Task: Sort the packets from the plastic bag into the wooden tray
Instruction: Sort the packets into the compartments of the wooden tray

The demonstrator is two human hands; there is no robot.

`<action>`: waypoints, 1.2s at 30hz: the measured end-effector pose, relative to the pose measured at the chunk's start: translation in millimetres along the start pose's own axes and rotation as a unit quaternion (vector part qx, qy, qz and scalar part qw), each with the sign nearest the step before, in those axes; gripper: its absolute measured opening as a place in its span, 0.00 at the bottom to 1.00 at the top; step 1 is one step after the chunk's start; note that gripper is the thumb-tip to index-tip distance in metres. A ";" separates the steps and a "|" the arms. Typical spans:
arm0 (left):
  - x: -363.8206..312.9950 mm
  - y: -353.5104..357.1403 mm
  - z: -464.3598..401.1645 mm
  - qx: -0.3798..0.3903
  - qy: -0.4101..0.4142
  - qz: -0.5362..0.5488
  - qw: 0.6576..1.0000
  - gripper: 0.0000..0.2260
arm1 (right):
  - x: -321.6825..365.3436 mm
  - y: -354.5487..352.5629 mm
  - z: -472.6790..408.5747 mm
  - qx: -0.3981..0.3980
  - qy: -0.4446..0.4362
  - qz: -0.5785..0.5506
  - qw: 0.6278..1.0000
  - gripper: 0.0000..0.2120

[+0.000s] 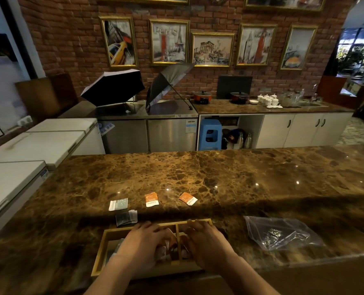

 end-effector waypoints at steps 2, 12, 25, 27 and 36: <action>-4.0 1.0 0.0 0.004 0.014 0.018 1.000 0.26 | 3.8 6.8 2.6 0.026 -0.015 0.013 0.999 0.23; 11.0 3.1 -0.1 0.019 -0.017 0.133 0.991 0.21 | -8.5 -8.9 -2.4 -0.039 0.075 -0.127 0.988 0.15; 105.8 -6.2 -55.1 -0.032 -0.177 0.188 0.966 0.20 | -72.2 -33.1 -60.5 -0.076 0.194 -0.192 0.959 0.14; 108.6 6.5 -67.9 -0.007 -0.186 0.177 0.966 0.21 | -78.2 -23.6 -76.1 -0.061 0.193 -0.204 0.958 0.14; 123.0 72.9 -120.1 0.096 -0.218 0.110 0.965 0.26 | -95.9 36.1 -136.4 0.097 0.134 -0.206 0.964 0.26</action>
Point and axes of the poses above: each hand's wrist, its own z-axis away from the middle knuckle, its own y-axis out of the palm, x = y × z, the point moved 10 cm from there along -z, towards the middle knuckle, and after that the axes turned 2 degrees about -x, right-handed, at the moved point
